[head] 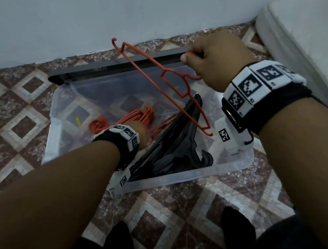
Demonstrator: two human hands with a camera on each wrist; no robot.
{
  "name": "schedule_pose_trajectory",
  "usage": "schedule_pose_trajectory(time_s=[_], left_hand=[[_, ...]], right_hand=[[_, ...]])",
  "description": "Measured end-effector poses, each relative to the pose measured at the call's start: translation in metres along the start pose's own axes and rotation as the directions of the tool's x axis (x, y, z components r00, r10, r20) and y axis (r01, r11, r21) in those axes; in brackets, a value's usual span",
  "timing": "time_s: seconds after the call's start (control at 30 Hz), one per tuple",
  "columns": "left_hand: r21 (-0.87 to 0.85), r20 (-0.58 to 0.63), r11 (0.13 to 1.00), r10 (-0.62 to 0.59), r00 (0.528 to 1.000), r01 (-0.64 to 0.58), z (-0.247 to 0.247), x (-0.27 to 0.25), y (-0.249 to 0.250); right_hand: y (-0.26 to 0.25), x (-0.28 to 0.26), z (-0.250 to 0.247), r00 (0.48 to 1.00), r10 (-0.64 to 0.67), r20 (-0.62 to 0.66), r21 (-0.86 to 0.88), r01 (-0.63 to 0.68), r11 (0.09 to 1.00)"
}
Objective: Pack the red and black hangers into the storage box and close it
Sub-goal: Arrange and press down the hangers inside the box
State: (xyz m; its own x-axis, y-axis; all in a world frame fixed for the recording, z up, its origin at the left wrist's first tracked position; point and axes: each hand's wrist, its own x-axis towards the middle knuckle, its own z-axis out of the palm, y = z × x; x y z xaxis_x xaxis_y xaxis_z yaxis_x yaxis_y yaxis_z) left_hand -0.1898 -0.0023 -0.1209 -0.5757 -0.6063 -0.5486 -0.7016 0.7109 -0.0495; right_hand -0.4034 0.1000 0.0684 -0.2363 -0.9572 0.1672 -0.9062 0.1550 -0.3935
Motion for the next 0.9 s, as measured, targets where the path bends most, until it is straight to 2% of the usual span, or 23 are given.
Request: schedule_pose_trajectory(time_s=[0.07,0.13,0.33,0.4,0.5,0.57,0.63,0.7,0.77,0.83,0.9], left_hand=[[-0.074,-0.199,0.997,-0.035,0.979,0.021,-0.020,-0.007,-0.006],[-0.197,-0.334,0.979,-0.110,0.936,0.045,-0.044,-0.021,-0.013],[-0.363,-0.500,0.930,-0.249,0.830,0.060,-0.111,-0.077,-0.039],[-0.438,-0.563,0.898,-0.313,0.764,0.045,-0.124,-0.098,-0.049],[-0.595,-0.636,0.803,-0.438,0.635,-0.042,-0.138,-0.121,-0.064],[-0.732,-0.601,0.664,-0.525,0.602,-0.151,-0.142,-0.130,-0.072],[-0.855,-0.510,0.437,-0.618,0.599,-0.277,-0.140,-0.134,-0.078],[-0.914,-0.388,0.197,-0.683,0.618,-0.356,-0.138,-0.135,-0.083],[-0.929,-0.247,-0.022,-0.706,0.664,-0.369,-0.136,-0.135,-0.089],[-0.941,-0.119,-0.143,-0.710,0.694,-0.307,-0.135,-0.136,-0.095],[-0.950,-0.039,-0.184,-0.729,0.684,-0.251,-0.132,-0.136,-0.101]], right_hand=[[0.003,0.000,0.000,0.999,0.034,-0.024,0.003,-0.034,0.999],[0.003,0.001,0.000,0.997,0.065,-0.041,0.010,-0.065,0.998],[0.002,-0.001,0.000,0.996,0.069,-0.057,-0.011,-0.070,0.997],[0.000,-0.004,-0.001,0.996,0.068,-0.056,-0.015,-0.068,0.998],[-0.002,-0.007,-0.002,0.997,0.054,-0.059,-0.020,-0.055,0.998],[-0.004,-0.009,-0.003,0.998,0.041,-0.055,-0.011,-0.042,0.999],[-0.005,-0.012,-0.004,0.999,0.022,-0.043,0.001,-0.022,1.000],[-0.006,-0.015,-0.005,1.000,0.008,-0.026,0.023,-0.007,1.000],[-0.006,-0.017,-0.007,1.000,0.000,-0.021,0.025,0.001,1.000],[-0.005,-0.018,-0.008,0.999,-0.009,-0.034,0.006,0.009,1.000],[-0.004,-0.019,-0.008,1.000,-0.005,-0.029,0.005,0.005,1.000]])
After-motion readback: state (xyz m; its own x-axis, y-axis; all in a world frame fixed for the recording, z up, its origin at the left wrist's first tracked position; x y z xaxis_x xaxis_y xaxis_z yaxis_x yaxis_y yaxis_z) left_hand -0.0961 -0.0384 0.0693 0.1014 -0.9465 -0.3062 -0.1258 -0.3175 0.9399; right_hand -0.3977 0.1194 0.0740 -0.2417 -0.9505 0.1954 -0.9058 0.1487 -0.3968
